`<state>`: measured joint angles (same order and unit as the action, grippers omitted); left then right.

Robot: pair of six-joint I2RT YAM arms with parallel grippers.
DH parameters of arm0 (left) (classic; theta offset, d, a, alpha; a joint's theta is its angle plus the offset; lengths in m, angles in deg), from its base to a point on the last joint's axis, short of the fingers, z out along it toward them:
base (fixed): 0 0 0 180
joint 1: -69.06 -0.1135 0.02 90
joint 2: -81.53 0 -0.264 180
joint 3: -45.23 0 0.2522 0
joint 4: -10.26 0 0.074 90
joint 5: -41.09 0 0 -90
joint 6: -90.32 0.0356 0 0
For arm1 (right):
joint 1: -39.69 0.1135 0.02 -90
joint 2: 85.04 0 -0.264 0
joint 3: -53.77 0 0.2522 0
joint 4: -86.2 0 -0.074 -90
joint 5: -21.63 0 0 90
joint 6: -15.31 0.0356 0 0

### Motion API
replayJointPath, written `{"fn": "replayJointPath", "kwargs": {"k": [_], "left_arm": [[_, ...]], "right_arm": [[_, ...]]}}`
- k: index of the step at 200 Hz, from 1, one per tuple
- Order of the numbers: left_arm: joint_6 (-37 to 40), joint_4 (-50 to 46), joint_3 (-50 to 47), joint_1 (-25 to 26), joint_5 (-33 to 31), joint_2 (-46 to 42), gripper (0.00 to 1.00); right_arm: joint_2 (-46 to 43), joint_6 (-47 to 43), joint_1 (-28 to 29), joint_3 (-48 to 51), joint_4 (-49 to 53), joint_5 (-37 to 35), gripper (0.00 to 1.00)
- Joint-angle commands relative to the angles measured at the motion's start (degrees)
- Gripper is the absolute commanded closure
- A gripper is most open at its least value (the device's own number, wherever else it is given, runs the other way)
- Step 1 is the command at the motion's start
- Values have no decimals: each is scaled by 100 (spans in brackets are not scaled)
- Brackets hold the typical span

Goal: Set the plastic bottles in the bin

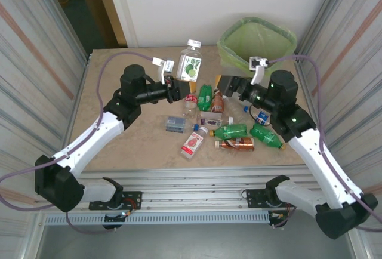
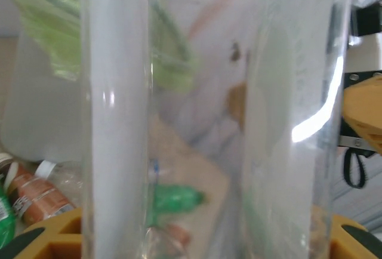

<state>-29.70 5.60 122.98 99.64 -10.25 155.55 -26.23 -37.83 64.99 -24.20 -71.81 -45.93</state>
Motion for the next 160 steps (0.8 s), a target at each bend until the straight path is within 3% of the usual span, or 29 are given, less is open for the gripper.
{"fn": "replayJointPath", "kwargs": {"k": [1, 87, 133, 160], "left_arm": [[-346, 744, 38, 26, 517, 32, 75], [-743, 1439, 143, 220, 1269, 288, 74], [-820, 1545, 115, 279, 1285, 338, 73], [-865, 1594, 75, 280, 1191, 312, 66]], "right_arm": [[346, -177, 178, -304, -953, 576, 2], [1684, -475, 555, -1281, -1808, 1554, 0], [2051, -241, 590, -1480, -2124, 1844, 27], [2077, -257, 590, -1472, -2080, 1806, 53]]}}
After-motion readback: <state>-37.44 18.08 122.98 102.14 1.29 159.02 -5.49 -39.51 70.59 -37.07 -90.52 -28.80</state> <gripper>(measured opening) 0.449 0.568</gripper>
